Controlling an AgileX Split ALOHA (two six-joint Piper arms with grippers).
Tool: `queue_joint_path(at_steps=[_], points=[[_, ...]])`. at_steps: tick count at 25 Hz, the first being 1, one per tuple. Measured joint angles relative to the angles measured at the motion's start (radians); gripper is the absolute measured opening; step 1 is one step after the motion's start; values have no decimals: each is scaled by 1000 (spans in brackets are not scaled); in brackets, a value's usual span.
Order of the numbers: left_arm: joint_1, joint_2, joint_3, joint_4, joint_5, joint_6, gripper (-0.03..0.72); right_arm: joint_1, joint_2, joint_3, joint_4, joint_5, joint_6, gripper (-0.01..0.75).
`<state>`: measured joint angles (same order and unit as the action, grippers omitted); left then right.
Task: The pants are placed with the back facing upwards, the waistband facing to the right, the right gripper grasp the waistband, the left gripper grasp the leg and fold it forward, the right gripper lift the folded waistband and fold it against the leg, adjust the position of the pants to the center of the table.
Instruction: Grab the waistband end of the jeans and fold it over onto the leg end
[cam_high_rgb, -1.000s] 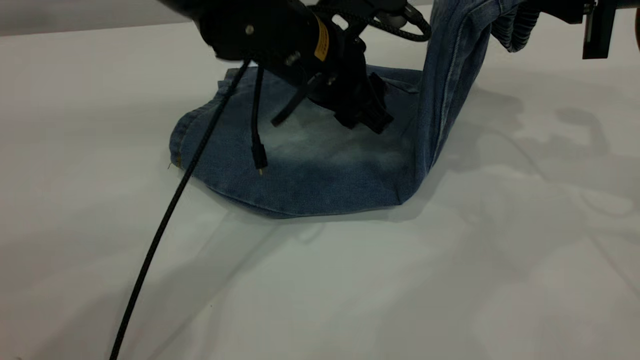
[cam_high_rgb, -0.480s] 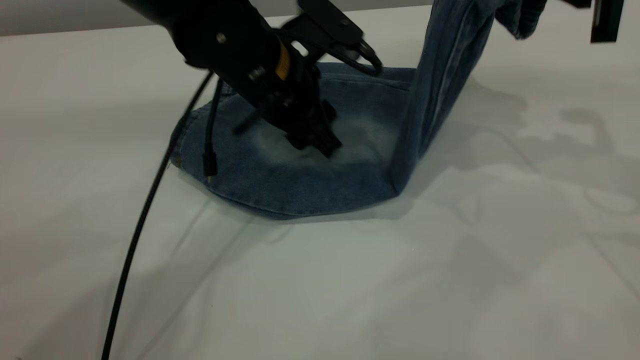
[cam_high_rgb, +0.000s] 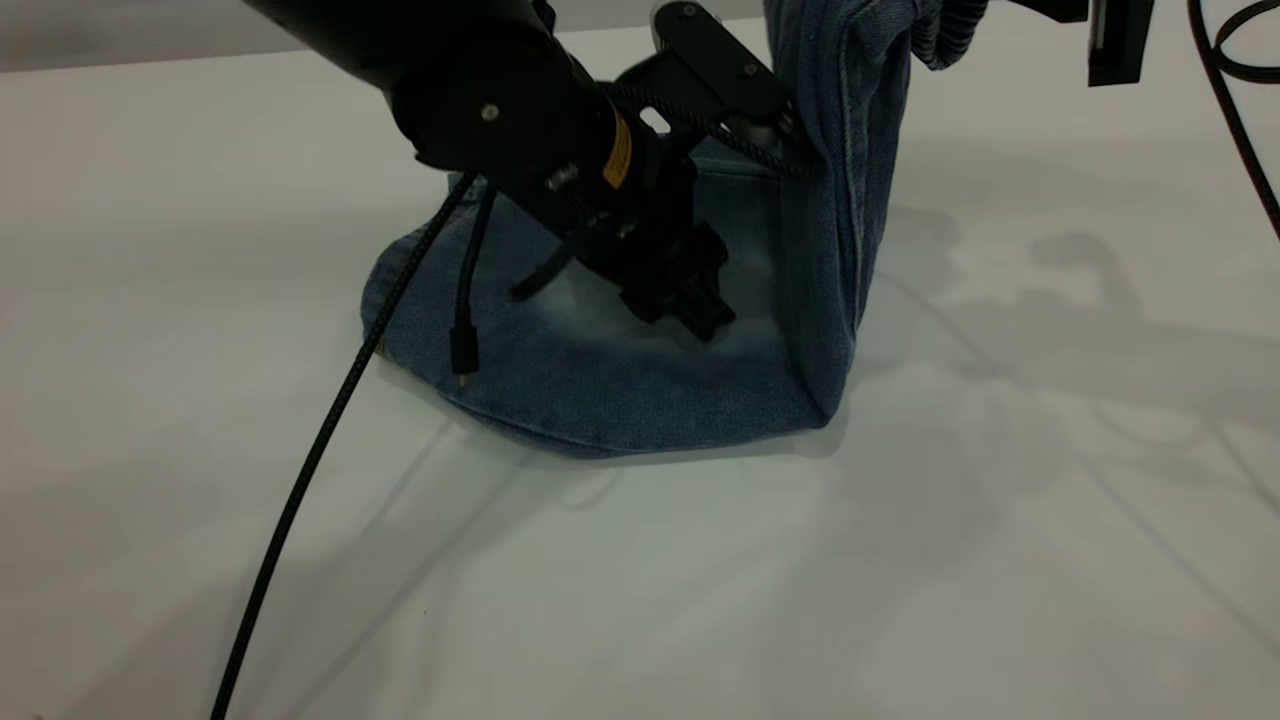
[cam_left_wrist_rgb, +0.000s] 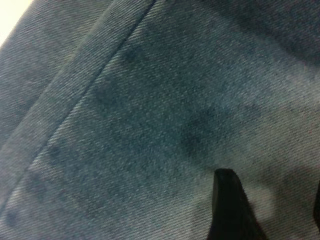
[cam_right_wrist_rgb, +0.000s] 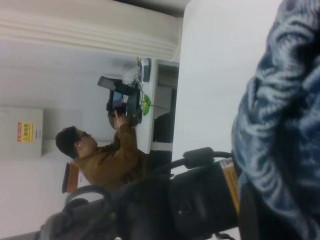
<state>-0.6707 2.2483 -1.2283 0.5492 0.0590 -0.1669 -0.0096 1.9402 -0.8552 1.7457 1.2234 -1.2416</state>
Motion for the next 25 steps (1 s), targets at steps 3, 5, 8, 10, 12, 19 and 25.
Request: queue_joint_path(at_steps=[3,5,8,10,12,19,25], points=[[1,-43,0,0,11,1,372,0,0,0,1,-2,-1,66],[12,-74,0,0,21,5,372,0,0,0,0,-2,-4,66],[46,-128,0,8,47,7,372,0,0,0,0,-2,-6,66],[72,-168,0,30,46,8,372,0,0,0,-2,-2,-21,66],[103,-223,0,38,47,8,372,6,0,0,-2,-2,-22,66],[193,-476,0,62,39,8,372,60,6,0,-1,-7,-87,66],[199,-706,-1,88,25,9,372,171,6,-3,0,-134,-178,66]])
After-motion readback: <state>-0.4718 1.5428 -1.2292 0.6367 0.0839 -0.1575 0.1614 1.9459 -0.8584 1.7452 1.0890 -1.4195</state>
